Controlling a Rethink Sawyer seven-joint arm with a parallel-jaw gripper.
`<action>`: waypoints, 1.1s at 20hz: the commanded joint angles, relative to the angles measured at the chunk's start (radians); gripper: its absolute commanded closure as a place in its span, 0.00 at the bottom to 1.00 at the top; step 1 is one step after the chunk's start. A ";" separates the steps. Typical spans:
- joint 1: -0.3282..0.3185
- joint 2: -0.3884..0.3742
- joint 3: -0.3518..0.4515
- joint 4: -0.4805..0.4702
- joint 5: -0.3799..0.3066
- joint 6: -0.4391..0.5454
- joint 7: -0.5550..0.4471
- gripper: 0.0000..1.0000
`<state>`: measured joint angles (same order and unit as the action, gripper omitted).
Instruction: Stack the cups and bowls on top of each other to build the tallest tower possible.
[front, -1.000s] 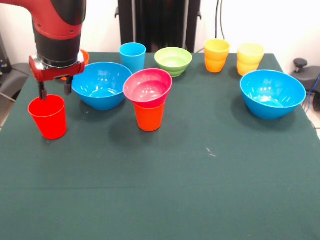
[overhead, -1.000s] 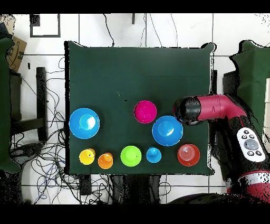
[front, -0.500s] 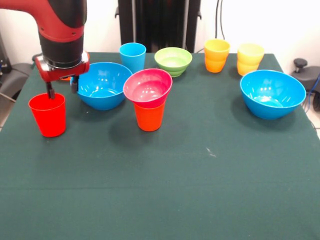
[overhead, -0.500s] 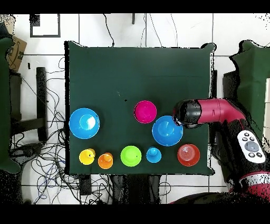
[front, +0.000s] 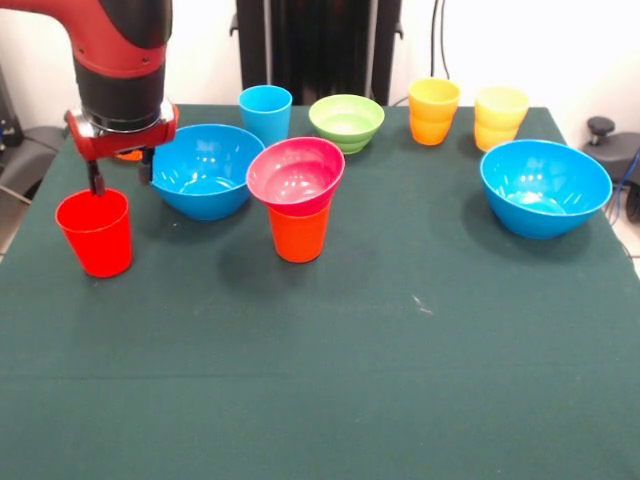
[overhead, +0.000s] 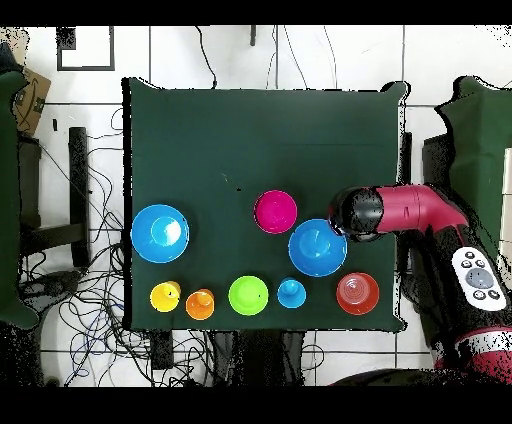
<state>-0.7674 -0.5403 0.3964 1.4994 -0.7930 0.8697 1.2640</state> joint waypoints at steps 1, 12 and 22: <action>0.044 -0.045 0.040 0.020 -0.092 -0.090 -0.143 0.00; 0.043 0.005 0.054 0.012 -0.087 -0.126 -0.138 0.00; 0.039 0.065 0.067 0.014 -0.058 -0.117 -0.140 0.00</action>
<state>-0.7548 -0.5517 0.3975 1.4994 -0.8194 0.8008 1.2640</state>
